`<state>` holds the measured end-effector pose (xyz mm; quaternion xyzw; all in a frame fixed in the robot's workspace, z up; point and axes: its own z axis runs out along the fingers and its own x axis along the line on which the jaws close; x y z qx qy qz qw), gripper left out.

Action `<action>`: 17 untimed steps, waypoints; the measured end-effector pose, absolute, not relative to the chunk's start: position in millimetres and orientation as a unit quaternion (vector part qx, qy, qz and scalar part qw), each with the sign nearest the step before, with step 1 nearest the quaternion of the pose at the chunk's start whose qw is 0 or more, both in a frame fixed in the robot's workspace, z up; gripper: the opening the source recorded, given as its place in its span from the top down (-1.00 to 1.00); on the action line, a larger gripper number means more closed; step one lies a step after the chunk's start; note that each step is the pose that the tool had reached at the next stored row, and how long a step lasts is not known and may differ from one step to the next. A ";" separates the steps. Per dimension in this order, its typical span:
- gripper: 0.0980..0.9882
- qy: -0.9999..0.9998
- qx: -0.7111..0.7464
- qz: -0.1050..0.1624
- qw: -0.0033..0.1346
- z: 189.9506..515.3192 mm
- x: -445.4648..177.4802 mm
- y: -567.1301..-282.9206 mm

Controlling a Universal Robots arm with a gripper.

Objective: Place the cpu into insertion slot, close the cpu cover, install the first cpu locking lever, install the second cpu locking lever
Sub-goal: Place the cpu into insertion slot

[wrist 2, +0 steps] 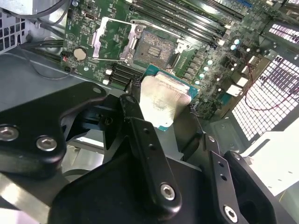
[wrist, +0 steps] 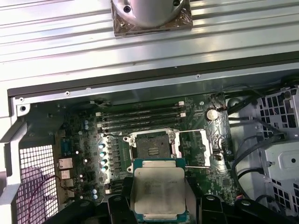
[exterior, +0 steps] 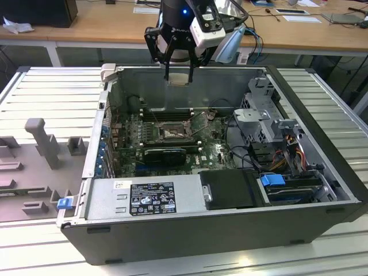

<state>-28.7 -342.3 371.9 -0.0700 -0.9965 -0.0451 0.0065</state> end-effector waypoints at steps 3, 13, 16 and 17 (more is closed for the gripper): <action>0.04 -0.996 -0.073 -0.045 0.006 371.9 -28.8 -342.3; 0.04 -0.996 -0.081 -0.045 0.006 371.9 -28.7 -342.3; 0.04 -0.995 -0.085 -0.045 0.006 371.9 -28.8 -342.3; 0.04 -0.995 -0.086 -0.045 0.006 371.9 -28.7 -342.3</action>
